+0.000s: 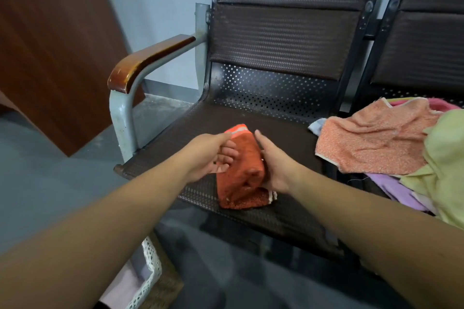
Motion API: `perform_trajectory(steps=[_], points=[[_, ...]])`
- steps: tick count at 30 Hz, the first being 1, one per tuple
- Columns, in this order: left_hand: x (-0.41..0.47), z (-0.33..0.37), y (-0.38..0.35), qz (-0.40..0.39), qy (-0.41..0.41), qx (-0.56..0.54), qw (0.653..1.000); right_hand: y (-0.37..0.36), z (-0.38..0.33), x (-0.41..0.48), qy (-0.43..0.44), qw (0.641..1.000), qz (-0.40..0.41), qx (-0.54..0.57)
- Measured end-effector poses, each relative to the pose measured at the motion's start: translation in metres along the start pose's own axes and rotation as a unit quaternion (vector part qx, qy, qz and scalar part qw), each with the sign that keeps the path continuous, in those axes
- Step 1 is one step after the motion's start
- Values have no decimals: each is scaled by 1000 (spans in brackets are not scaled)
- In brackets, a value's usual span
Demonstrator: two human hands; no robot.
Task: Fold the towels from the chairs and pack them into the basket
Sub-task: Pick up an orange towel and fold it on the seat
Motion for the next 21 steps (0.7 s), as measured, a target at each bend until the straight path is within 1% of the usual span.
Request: perform_trajectory(steps=[2, 4, 6, 8, 9, 11, 13, 15, 17, 19, 21], points=[[7, -4, -4, 2, -5, 47, 999, 9, 0, -6, -3, 997, 60, -55], [15, -12, -2, 56, -7, 109, 992, 15, 0, -7, 6, 985, 128, -117], [22, -22, 4, 109, 14, 155, 982, 19, -2, -6, 16, 967, 155, -200], [25, -31, 5, 107, 51, 150, 982, 23, -4, -4, 16, 948, 171, -269], [28, -35, 6, 94, 64, 140, 984, 24, -5, -5, 8, 943, 179, -279], [34, -39, 5, 71, 65, 88, 992, 30, -8, -6, -23, 953, 174, -247], [36, -39, -2, 45, 60, 15, 997, 33, -11, -8, -47, 972, 142, -181], [39, -40, -9, 37, 67, -6, 997, 34, -11, -8, -62, 985, 103, -122], [42, -39, -15, 30, 68, -34, 997, 30, -9, -9, -48, 993, 69, -88], [39, -36, -21, 13, 64, -78, 995, 22, -5, -8, -11, 998, 49, -45], [34, -30, -22, 8, 29, -119, 992, 15, -2, -1, 43, 997, 61, -28]])
Point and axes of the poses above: each hand's wrist, its own x-axis towards the middle knuckle, its own y-axis out of the back of the hand, z = x × y, the point moved 1 cm from there along x, towards the middle knuckle, and after that the axes turned 7 degrees about -z, right-handed, at the moved point
